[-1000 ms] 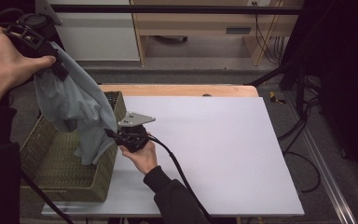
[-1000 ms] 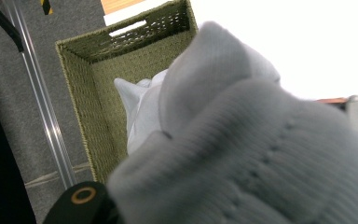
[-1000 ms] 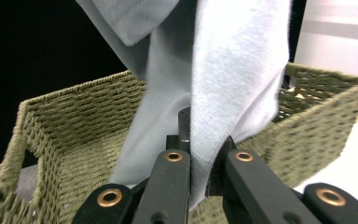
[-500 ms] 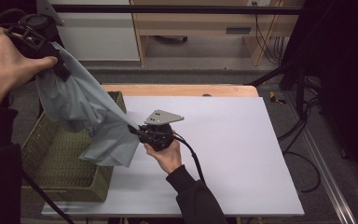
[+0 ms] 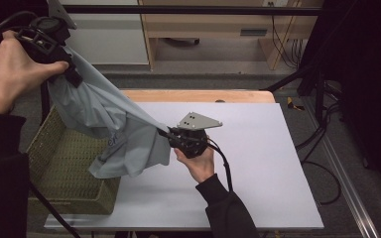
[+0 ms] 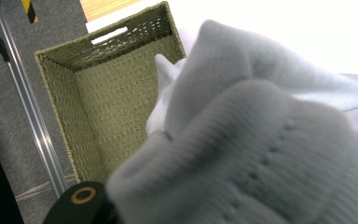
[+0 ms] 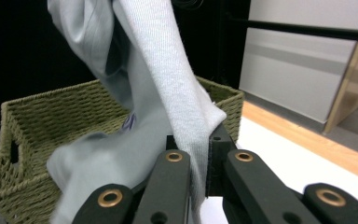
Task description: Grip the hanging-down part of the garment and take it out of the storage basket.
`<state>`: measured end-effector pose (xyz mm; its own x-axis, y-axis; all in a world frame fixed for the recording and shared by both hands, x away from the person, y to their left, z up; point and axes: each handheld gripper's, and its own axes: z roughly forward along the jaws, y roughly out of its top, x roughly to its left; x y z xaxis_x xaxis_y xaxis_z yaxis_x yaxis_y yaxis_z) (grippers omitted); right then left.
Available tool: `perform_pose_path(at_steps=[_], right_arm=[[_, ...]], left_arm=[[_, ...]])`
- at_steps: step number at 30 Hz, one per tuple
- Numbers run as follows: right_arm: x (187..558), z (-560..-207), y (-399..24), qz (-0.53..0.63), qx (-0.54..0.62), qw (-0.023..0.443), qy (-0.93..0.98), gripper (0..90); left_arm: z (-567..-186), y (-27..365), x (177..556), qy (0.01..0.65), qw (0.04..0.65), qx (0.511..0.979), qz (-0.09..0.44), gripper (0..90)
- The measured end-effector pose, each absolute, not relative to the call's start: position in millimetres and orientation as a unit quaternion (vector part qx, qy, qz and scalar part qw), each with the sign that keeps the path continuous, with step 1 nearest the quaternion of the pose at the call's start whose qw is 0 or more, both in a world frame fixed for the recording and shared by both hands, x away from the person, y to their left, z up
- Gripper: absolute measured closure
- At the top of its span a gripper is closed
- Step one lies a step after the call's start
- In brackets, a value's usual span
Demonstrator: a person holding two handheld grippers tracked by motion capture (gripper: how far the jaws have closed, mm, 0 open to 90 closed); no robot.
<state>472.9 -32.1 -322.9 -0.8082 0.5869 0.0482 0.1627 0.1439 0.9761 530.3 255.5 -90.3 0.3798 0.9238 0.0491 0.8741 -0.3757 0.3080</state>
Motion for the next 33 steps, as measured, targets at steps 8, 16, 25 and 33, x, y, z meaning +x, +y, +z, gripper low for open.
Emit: perform_pose_path(at_steps=[8, 16, 25, 33], right_arm=[[466.1, -302.1, -50.7, 0.61, 0.254, 0.205, 0.722, 89.4], [465.1, -312.1, -43.9, 0.603, 0.251, 0.188, 0.734, 89.3], [468.5, -338.4, -17.7, 0.601, 0.253, 0.147, 0.744, 79.2], [462.8, -341.3, -10.0, 0.621, 0.256, 0.143, 0.727, 27.7]], left_arm=[[-90.3, 247.6, 530.5, 0.539, 0.116, 0.827, 0.107, 76.1], [-89.0, 241.6, 530.2, 0.536, 0.114, 0.829, 0.113, 76.2], [-88.5, 242.8, 529.5, 0.537, 0.111, 0.828, 0.118, 76.2], [-89.4, 244.4, 529.1, 0.538, 0.11, 0.828, 0.115, 76.2]])
